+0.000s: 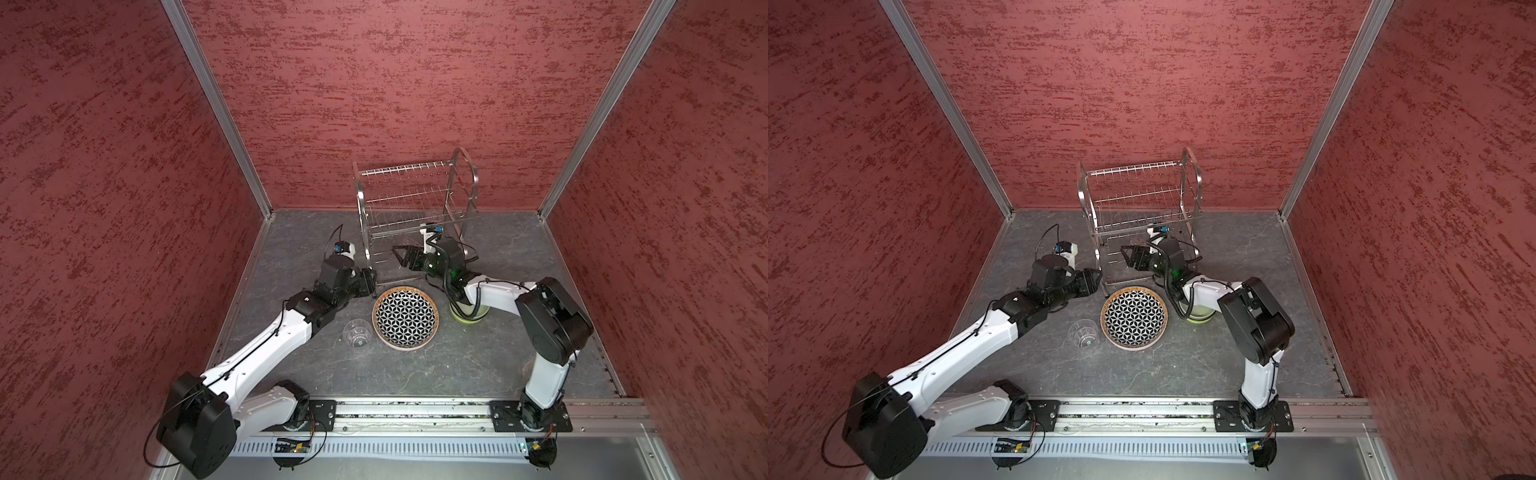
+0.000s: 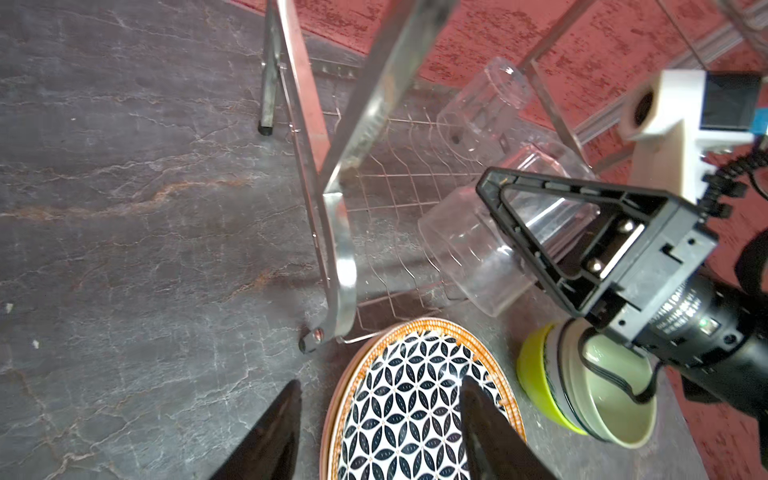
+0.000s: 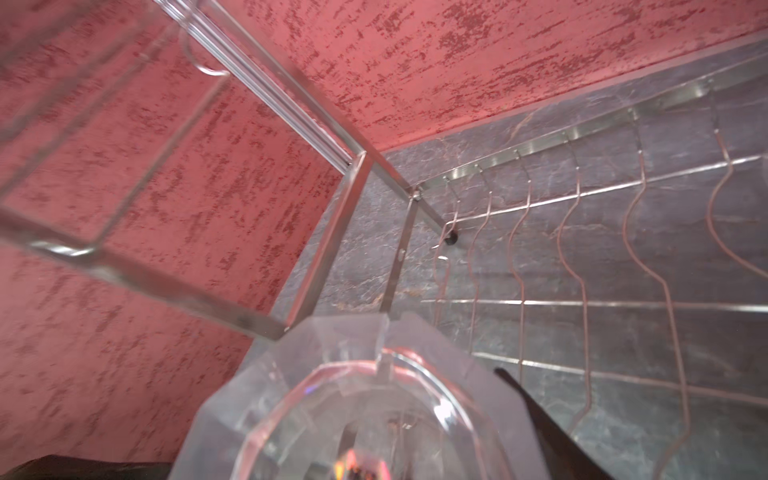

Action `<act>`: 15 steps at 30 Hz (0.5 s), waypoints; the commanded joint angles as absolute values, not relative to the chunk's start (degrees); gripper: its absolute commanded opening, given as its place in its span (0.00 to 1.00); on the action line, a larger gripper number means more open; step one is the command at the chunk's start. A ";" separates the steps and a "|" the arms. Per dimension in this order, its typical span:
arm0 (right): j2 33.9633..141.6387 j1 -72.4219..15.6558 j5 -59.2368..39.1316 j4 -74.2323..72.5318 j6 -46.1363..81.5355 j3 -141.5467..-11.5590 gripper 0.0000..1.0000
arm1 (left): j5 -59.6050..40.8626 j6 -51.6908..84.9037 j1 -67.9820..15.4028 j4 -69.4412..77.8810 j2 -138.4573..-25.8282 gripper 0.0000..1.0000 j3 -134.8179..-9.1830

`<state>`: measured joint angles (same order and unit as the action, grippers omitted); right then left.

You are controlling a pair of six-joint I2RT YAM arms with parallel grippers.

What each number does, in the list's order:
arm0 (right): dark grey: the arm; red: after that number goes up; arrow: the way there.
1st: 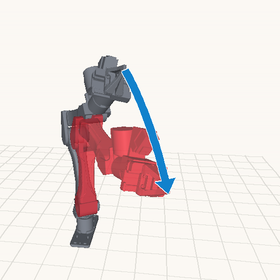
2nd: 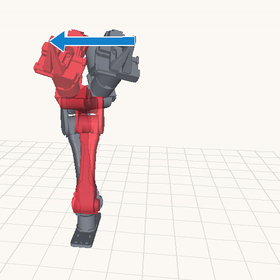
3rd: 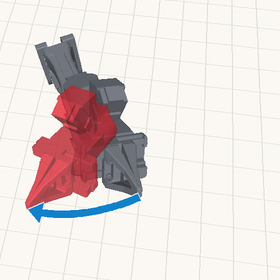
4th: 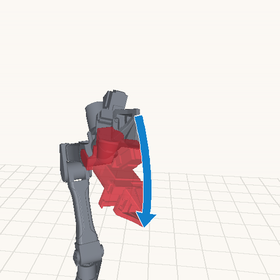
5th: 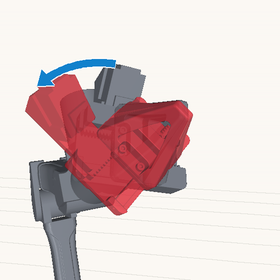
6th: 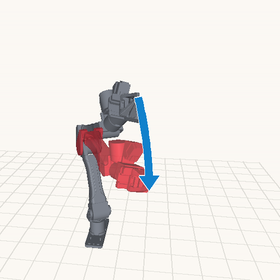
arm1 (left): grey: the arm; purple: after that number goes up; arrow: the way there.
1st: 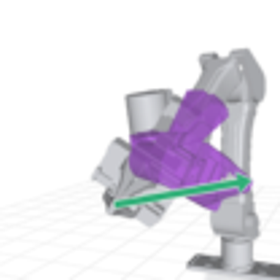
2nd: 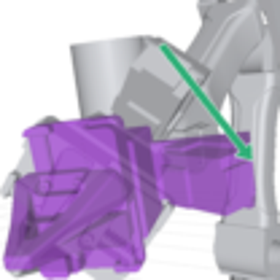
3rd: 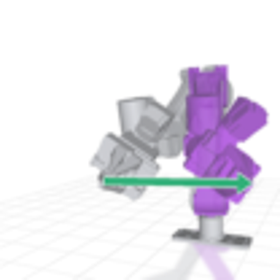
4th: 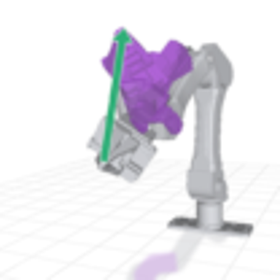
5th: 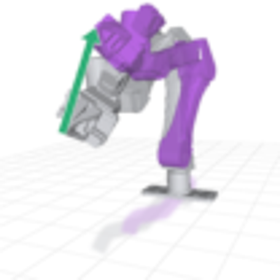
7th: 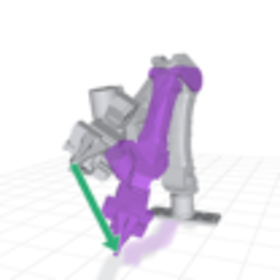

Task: Unload the mixed dishes from the dish rack
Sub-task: 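Grasp the clear cup with the left gripper while the right gripper holds it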

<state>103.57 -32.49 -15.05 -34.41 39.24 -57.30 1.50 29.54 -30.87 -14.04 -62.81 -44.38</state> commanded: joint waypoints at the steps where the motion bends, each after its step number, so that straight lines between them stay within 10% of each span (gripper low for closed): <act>1: 98.45 -32.69 -16.28 -42.51 43.50 -53.96 0.17 | 0.23 31.67 -33.45 -10.28 -60.23 0.63 -42.20; 15: 88.34 -32.69 -17.28 -50.30 50.70 -41.72 0.16 | -5.48 37.00 -41.20 5.12 -58.21 0.84 -36.54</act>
